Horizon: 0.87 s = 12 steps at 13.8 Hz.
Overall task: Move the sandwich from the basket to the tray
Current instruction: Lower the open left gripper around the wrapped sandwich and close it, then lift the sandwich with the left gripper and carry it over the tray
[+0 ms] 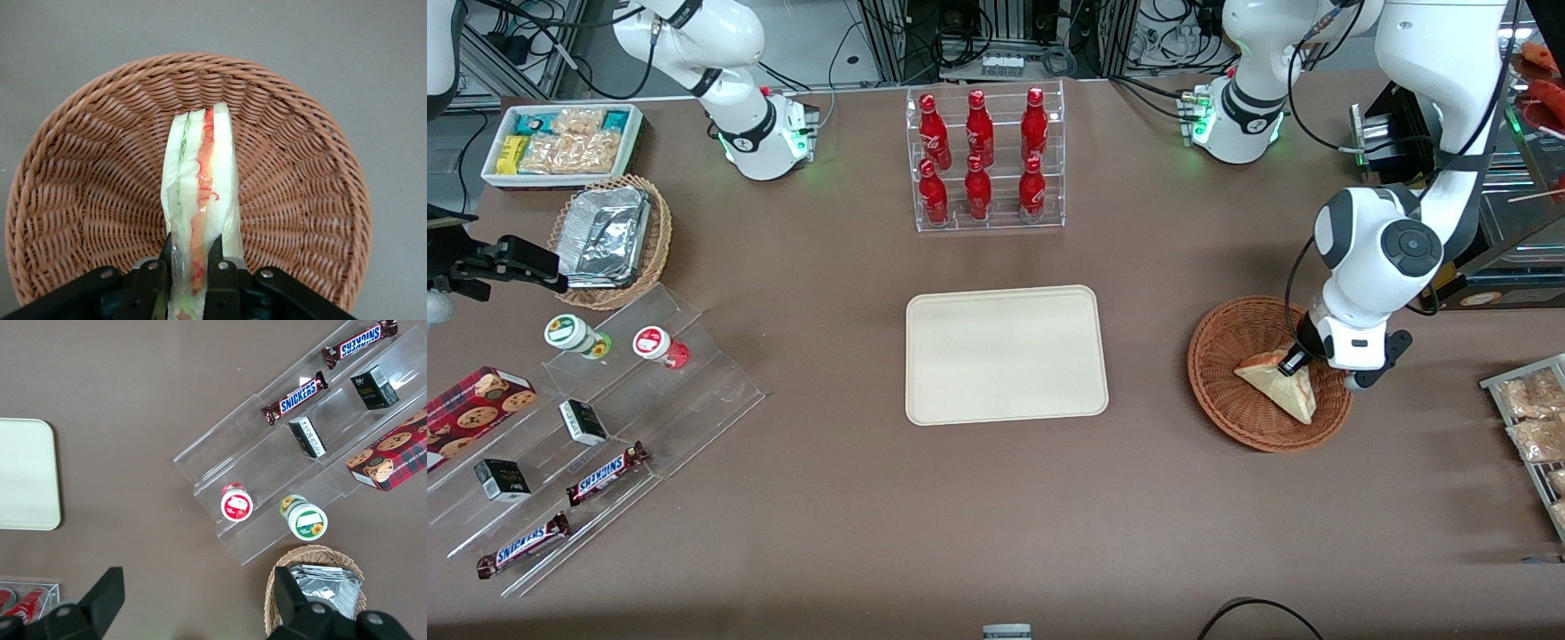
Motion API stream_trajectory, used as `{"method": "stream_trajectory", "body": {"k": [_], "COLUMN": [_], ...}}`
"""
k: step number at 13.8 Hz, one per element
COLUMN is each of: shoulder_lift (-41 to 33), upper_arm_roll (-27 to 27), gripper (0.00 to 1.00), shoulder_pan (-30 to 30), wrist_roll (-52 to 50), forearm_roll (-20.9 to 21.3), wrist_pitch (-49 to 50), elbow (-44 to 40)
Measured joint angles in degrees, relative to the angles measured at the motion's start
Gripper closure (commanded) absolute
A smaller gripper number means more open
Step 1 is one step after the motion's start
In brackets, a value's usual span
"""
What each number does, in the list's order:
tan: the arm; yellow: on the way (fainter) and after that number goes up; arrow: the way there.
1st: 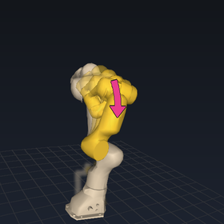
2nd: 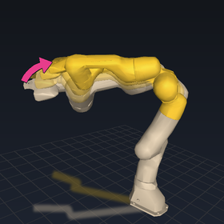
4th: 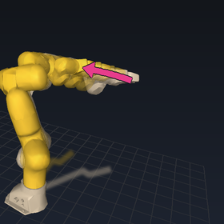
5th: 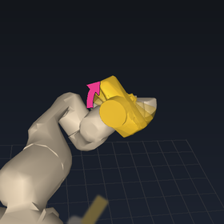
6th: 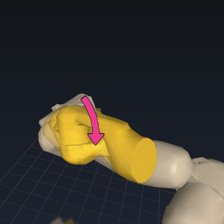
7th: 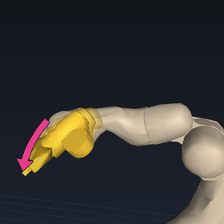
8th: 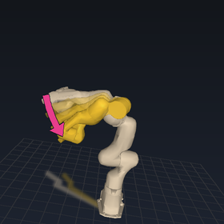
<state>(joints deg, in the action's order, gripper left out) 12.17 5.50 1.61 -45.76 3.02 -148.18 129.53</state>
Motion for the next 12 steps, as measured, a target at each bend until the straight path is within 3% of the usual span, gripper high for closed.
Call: {"method": "stream_trajectory", "body": {"k": [4, 8, 12], "shoulder_lift": [-1.99, -2.37, 0.63], "upper_arm_roll": [4.67, 14.1, 23.35], "gripper": [1.0, 1.0, 1.0], "shoulder_pan": [-0.02, -0.26, -0.54], "wrist_roll": [-0.25, -0.67, -1.01], "forearm_roll": [6.13, 6.9, 6.95], "wrist_pitch": [16.06, 35.71, 38.68], "elbow": [-7.12, -21.54, -27.72]}}
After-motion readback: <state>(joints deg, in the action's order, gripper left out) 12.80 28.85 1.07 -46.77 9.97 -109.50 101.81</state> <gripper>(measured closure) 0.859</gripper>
